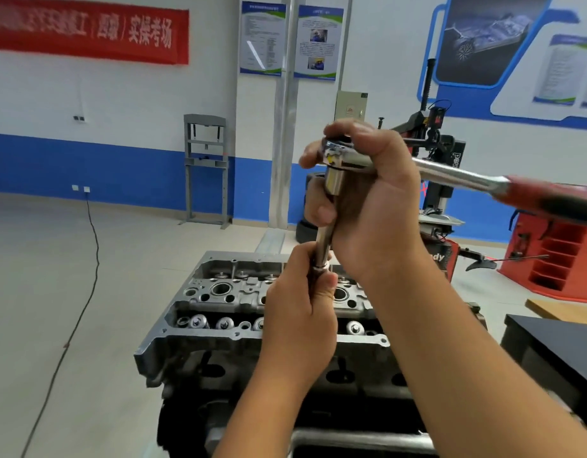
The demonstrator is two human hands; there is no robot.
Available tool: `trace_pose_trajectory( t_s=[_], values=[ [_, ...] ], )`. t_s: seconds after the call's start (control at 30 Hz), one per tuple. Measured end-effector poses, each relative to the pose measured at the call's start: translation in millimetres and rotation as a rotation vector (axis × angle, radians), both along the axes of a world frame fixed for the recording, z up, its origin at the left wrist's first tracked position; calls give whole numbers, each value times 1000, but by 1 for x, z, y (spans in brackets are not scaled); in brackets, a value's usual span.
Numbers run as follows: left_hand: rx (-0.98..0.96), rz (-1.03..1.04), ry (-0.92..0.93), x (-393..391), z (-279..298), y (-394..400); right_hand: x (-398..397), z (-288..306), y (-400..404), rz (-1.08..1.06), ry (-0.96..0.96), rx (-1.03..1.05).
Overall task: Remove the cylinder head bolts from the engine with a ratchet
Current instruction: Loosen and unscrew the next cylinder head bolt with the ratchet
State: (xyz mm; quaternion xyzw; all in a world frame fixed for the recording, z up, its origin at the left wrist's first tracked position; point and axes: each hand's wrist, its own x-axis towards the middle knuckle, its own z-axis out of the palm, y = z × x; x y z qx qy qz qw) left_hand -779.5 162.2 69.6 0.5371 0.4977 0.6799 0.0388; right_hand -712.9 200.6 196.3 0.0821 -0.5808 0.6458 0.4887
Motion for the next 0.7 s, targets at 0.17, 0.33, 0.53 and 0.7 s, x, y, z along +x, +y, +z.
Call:
trace_pose_trajectory(
  t_s=[0.17, 0.33, 0.53, 0.7],
  values=[
    [35, 16, -38, 0, 1, -2, -10, 7, -11, -135, -88, 130],
    [-1, -47, -5, -2, 0, -2, 4, 15, 9, 299, -104, -93],
    [25, 57, 30, 5, -1, 1, 4, -4, -5, -110, 15, 25],
    [54, 20, 2, 2, -1, 0, 2, 10, -1, 106, -123, 58]
  ],
)
